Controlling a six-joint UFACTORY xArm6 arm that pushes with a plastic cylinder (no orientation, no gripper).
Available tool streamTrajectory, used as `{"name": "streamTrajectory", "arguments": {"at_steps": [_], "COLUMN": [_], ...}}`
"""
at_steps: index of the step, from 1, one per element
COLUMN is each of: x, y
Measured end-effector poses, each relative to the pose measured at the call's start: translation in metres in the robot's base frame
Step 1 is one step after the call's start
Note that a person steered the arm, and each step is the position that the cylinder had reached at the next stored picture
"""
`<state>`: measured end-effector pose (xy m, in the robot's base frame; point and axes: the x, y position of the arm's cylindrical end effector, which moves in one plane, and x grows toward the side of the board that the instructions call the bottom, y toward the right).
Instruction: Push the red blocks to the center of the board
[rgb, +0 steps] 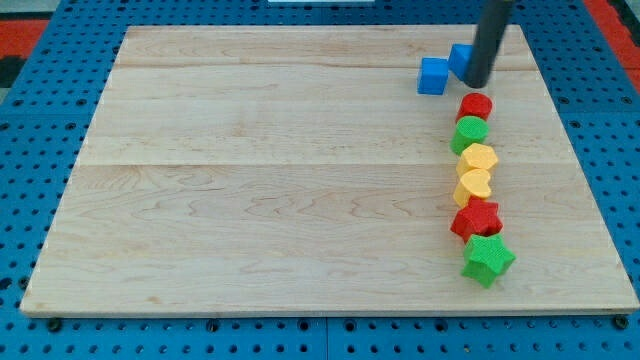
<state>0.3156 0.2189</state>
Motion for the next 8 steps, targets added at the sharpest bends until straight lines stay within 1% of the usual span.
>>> {"name": "streamTrajectory", "arguments": {"at_steps": [1,2,3,4,5,6,7,8], "x": [0.007,0.047,0.043,0.035,0.036,0.036,0.032,0.069], "y": [0.062,0.059,-0.006,-0.084,-0.120,-0.078,-0.013,0.061]}}
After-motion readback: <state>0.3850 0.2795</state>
